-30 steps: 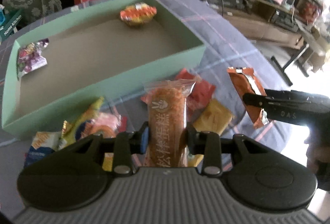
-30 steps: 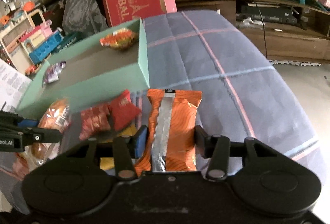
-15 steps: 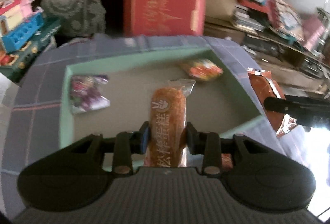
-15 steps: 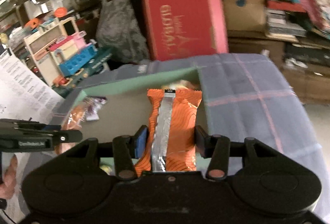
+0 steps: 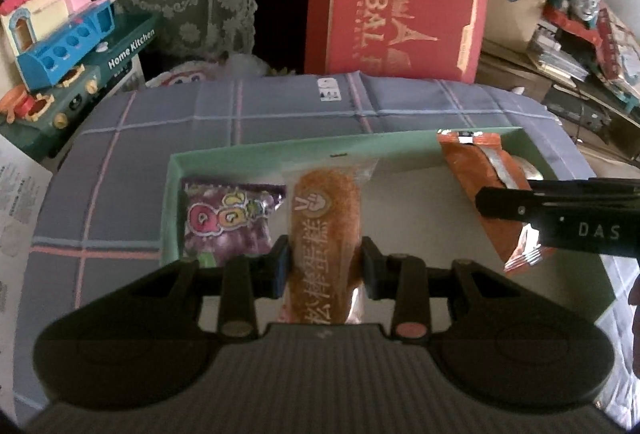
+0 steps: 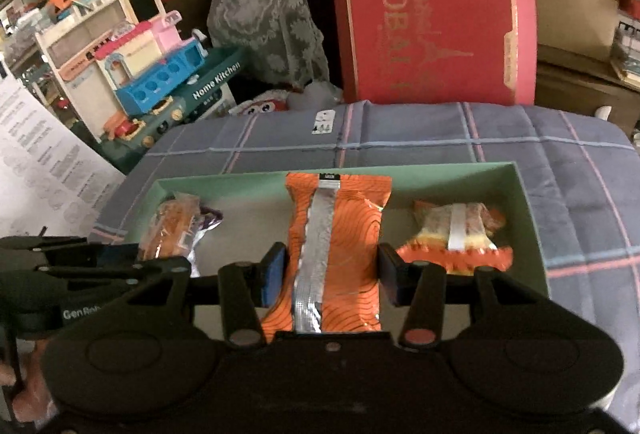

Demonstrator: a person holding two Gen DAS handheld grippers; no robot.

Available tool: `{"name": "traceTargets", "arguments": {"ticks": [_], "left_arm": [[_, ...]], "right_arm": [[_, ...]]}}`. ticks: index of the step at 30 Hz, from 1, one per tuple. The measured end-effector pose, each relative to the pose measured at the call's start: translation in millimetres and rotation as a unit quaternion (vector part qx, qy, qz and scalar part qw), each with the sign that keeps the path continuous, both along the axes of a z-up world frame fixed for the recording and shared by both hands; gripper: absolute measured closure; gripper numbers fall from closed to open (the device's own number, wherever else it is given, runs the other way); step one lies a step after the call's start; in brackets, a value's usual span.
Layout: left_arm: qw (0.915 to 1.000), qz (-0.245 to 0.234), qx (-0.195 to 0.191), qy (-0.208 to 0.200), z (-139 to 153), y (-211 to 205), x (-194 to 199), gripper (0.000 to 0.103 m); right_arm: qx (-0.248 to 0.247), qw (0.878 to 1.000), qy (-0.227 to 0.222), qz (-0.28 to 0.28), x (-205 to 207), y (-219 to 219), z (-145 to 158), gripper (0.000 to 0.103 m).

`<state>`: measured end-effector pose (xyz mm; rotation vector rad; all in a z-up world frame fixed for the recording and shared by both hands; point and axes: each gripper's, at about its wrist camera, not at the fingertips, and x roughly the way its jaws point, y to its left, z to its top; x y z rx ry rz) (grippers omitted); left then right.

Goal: Organize snacks
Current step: 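Lower both held snacks into the green box and open both tools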

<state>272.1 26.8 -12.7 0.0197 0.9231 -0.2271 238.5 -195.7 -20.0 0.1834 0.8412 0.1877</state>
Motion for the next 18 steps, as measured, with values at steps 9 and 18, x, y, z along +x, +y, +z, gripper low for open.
{"name": "traceTargets", "arguments": {"ticks": [9,18], "left_arm": [[0.9997,-0.001,0.023,-0.004,-20,-15,25,0.046],[0.9991,0.019,0.027,-0.027,0,-15,7,0.003]], "right_arm": [[-0.003,1.0,0.011,-0.004,22,-3,-19,0.047],[0.031,0.999,-0.023,-0.014,-1,-10,5,0.0]]}}
